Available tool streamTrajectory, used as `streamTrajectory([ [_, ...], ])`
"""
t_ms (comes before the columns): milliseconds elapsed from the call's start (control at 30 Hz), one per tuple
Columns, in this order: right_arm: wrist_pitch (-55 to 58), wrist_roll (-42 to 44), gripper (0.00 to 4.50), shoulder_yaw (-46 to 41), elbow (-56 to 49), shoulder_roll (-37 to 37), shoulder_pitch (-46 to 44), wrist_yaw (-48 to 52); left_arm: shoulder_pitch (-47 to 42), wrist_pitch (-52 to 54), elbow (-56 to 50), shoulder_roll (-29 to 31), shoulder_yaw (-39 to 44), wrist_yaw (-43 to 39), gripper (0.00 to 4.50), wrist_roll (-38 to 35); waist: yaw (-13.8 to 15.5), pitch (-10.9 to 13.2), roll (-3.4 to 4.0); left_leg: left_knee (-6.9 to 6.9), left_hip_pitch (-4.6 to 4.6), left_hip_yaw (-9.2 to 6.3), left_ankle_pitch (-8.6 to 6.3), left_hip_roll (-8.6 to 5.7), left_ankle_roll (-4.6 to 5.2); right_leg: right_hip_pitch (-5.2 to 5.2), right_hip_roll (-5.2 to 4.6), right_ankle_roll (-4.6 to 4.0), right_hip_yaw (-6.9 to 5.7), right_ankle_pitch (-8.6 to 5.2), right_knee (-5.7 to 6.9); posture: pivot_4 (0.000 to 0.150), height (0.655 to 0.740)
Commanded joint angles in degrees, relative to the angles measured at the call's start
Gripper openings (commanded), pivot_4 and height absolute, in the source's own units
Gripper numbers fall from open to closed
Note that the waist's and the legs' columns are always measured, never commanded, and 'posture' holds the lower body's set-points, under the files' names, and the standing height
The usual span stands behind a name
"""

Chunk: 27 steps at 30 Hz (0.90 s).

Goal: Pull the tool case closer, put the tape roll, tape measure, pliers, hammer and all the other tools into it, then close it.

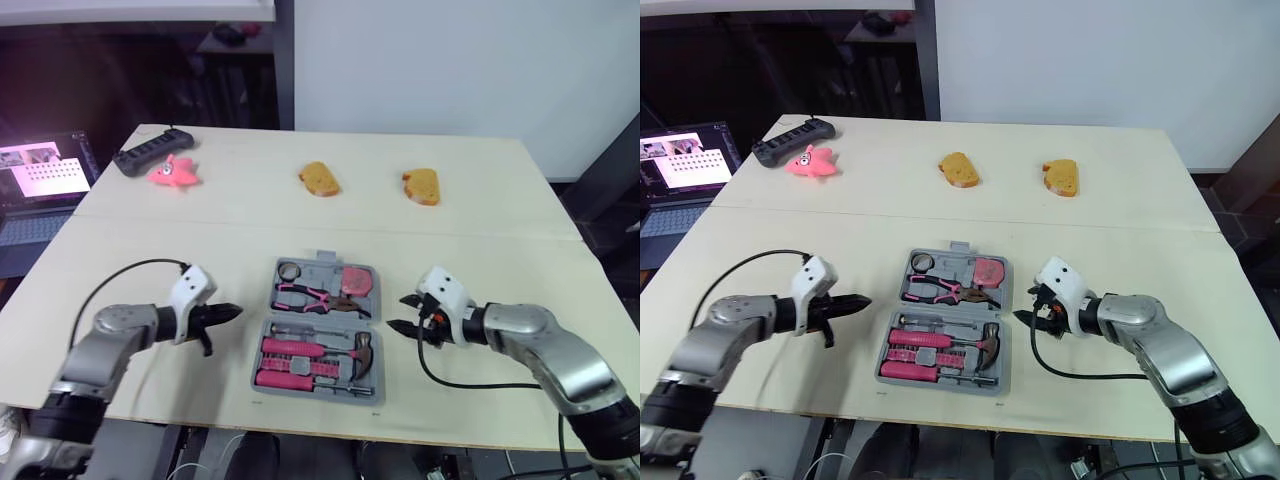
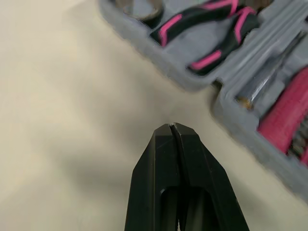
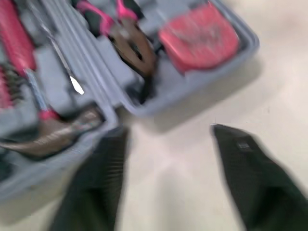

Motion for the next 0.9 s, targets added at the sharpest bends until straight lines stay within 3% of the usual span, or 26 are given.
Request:
streamTrajectory([
  [33, 0.72, -2.71, 0.68, 3.0, 0.13, 0.36, -1.39, 0.91, -2.43, -4.69, 3.53, -2.85, -3.15, 0.19, 0.0, 3.32, -0.1, 0.0, 0.0, 0.0, -0.01, 0.0, 0.0, 0.0, 0.0, -0.01, 0.0, 0.0, 0.0, 0.0, 0.0, 0.15, 0.74],
  [67, 1.37, -3.34, 0.18, 4.15, 0.45, 0.91, -2.0, 0.82, -2.97, -5.76, 4.67, -3.72, -4.24, 0.14, 0.0, 4.31, -0.27, 0.0, 0.0, 0.0, -0.01, 0.0, 0.0, 0.0, 0.0, 0.0, 0.0, 0.01, 0.0, 0.0, 0.0, 0.15, 0.74],
  [100, 1.69, -4.12, 0.08, 5.31, 0.7, 1.2, -2.49, 0.89, -3.34, -6.64, 5.53, -4.36, -5.14, 0.07, 0.0, 5.25, -0.36, 0.0, 0.0, -0.01, -0.02, 0.0, 0.0, 0.0, 0.0, -0.05, 0.0, 0.01, 0.0, 0.01, 0.01, 0.15, 0.74],
  [400, 2.01, -9.87, 0.08, 11.8, 4.13, 6.41, -6.77, 1.13, -3.41, -8.03, 6.56, -7.13, -8.22, 0.01, 0.0, 9.34, 0.04, -0.08, 0.07, 0.15, 0.04, 0.0, 0.0, -0.01, 0.0, 0.11, -0.01, 0.04, 0.0, 0.02, 0.08, 0.15, 0.74],
  [567, 4.97, -9.81, 0.08, 13.82, 0.42, 8.98, -7.49, 2.72, -1.7, -6.63, 3.98, -7.28, -8.45, -0.61, 0.0, 9.71, -0.21, -0.23, 0.17, 0.13, 0.1, -0.01, 0.0, -0.01, 0.0, 0.13, 0.0, 0.05, 0.0, 0.03, 0.09, 0.15, 0.74],
  [900, 9.17, -9.26, 0.08, 14.75, -8.84, 8.9, -3.32, 3.04, 11.76, -2.38, -9.56, -2.43, -6.5, 0.16, 0.0, 8.89, -1.7, -0.38, 0.4, -0.21, 0.11, -0.02, -0.09, 0.01, 0.15, 0.02, -0.01, 0.07, -0.01, -0.01, 0.03, 0.15, 0.74],
])
